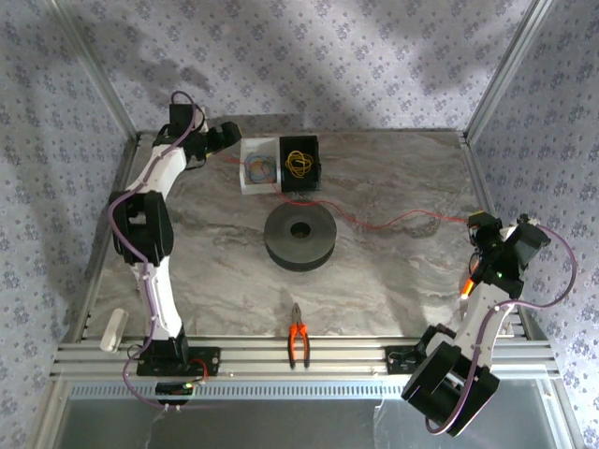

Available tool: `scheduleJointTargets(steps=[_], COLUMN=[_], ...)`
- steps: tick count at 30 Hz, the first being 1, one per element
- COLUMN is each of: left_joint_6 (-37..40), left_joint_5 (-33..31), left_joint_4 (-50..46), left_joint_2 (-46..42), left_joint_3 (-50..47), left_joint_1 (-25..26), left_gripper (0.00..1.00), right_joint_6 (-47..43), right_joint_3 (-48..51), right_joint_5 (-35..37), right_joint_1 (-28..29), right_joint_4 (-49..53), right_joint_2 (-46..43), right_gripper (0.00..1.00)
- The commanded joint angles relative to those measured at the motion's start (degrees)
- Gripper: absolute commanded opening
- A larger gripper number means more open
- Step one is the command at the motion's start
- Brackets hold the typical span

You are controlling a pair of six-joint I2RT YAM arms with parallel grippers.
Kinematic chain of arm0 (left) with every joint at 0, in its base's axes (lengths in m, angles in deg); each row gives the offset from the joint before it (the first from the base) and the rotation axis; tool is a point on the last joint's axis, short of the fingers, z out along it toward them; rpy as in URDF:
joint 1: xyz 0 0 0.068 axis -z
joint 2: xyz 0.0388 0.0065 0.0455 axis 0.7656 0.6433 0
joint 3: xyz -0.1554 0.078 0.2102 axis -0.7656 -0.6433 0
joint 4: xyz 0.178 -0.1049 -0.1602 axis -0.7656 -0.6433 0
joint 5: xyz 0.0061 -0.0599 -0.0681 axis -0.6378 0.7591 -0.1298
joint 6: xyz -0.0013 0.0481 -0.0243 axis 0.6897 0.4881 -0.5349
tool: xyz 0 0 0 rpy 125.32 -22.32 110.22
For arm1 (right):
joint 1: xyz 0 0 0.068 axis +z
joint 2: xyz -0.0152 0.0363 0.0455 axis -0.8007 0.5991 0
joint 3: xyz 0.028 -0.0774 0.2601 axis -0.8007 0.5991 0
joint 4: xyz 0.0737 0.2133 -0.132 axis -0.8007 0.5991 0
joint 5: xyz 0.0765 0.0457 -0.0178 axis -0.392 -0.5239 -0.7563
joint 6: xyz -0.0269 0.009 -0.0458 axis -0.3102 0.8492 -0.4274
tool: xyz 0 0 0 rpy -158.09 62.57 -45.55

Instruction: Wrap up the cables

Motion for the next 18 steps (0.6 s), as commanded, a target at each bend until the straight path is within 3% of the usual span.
scheduleJointTargets(steps=[1,8,13,18], left_joint_6=[1.06,3.47,4.34,5.43], left_joint_5=[-1.97,-6.05,-7.69,-8.79], left_joint_4=[-6.30,-10.74,-12.33,-15.39], left_joint_2=[3.18,6.47,10.09,13.71], left_joint_3=[5.27,11.51,16.58,21.78], left_joint_1=[-0.40,-0.40,-0.39,-0.52], left_gripper=[0.98,0.94,0.80,0.73], right_joint_6=[-1.14,-0.96,-0.79,-0.64], right_joint_3=[-1.86,-2.15,-2.12,-2.09], right_joint_5=[0.39,0.23,0.12,-0.06], right_joint_1=[0.36,0.44,0.53,0.66], right_joint_4=[0.40,0.19,0.10,0.10], right_joint_2=[-0.02,0.15,0.25,0.23], right_gripper=[0.00,0.00,0.00,0.00])
